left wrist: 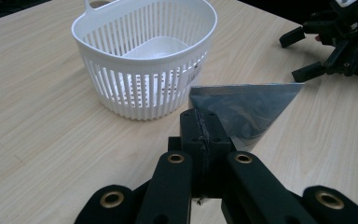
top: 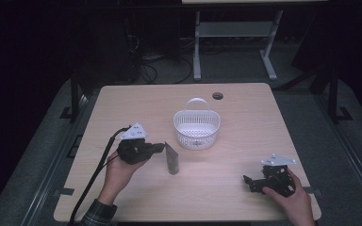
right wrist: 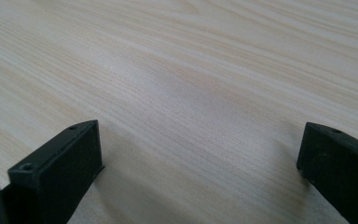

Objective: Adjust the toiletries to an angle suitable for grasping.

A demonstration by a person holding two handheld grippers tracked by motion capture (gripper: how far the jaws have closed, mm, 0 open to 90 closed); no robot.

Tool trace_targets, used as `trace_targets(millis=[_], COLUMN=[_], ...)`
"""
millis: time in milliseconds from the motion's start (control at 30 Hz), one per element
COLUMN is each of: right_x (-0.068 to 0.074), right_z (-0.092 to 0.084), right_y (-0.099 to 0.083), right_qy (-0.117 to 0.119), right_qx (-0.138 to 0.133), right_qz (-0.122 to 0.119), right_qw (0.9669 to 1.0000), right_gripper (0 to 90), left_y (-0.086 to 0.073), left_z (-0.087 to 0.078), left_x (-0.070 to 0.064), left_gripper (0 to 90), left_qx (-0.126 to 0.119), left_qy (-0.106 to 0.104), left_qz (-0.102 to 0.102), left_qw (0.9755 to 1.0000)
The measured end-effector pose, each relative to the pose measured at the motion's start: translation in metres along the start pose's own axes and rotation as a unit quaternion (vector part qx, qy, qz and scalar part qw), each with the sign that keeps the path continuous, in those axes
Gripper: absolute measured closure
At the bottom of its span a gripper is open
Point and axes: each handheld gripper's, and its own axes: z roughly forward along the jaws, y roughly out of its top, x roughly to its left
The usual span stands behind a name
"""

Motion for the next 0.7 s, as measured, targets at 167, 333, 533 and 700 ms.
trace_targets(millis=[167,333,533,700], right_x=[0.0,0.0,0.0,0.0], right_z=[0.0,0.0,0.0,0.0], right_y=[0.0,0.0,0.0,0.0], right_qy=[0.0,0.0,0.001,0.0], right_qx=[0.0,0.0,0.0,0.0], right_qz=[0.0,-0.001,0.0,0.0], right_qw=[1.0,1.0,1.0,1.0], right_gripper=[0.0,0.0,0.0,0.0], left_y=[0.002,0.006,0.019,0.026], left_z=[-0.009,-0.025,-0.033,-0.03], left_x=[-0.001,-0.003,-0.008,-0.012], left_gripper=[89.6,88.4,73.9,57.5], left_qx=[-0.008,-0.006,-0.003,0.006], left_qy=[-0.002,0.002,0.004,0.007], left_qz=[-0.001,0.002,0.011,0.017], left_qw=[1.0,1.0,0.9999,0.9998])
